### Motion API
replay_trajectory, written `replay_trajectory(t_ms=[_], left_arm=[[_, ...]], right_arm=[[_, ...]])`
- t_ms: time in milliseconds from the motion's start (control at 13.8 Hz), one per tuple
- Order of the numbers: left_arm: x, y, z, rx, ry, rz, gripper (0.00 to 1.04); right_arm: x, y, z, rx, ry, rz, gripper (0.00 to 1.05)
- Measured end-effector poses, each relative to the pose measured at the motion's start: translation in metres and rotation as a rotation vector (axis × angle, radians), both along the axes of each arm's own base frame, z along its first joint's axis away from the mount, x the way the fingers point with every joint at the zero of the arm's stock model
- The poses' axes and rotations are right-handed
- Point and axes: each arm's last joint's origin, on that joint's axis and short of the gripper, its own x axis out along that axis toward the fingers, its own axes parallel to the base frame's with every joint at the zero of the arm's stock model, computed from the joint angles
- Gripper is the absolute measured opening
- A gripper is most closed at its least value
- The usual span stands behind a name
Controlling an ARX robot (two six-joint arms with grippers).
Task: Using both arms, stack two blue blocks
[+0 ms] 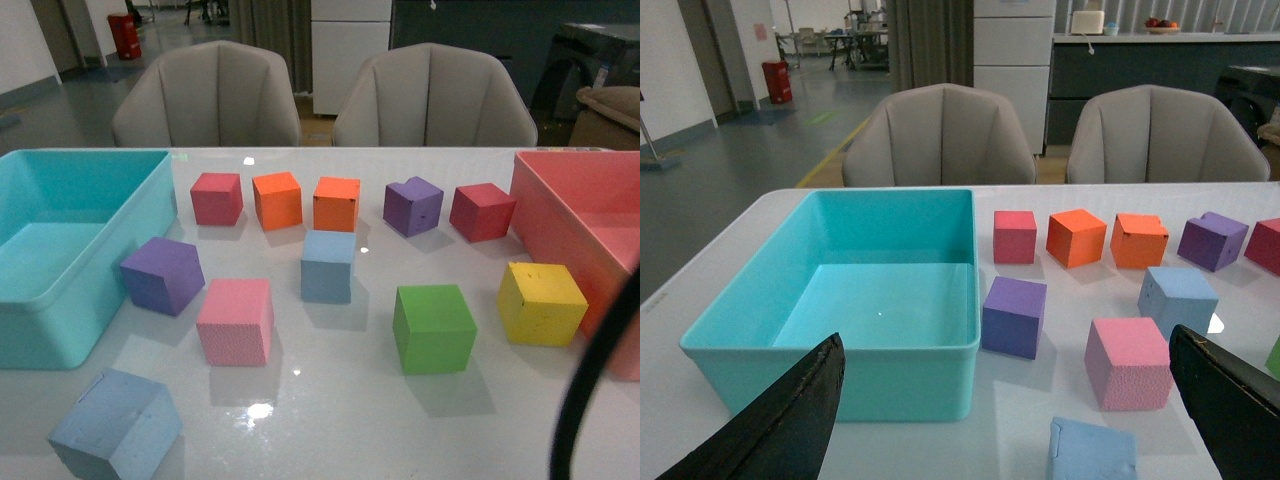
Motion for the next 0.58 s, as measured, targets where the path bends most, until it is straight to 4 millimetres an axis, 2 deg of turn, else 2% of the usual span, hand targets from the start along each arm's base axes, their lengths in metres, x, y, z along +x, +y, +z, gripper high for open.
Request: replay_trajectory(t_ms=[72,145,578], left_arm=[[0.0,0.0,0.0,0.0,0.0,-0.001,0.98],[0.0,0.0,0.0,0.0,0.0,-0.001,0.98],[0.0,0.0,0.0,0.0,0.0,0.0,0.98]], right_arm=[[-0.053,-0.045,-0.022,-0.094,0.076,-0.005,0.37],[-0.067,-0.056,-0.025,-0.102,0.077,0.002,0.28],[-0.084,-0.062,-0.018,-0.106,-0.009,-0.019,0.07]])
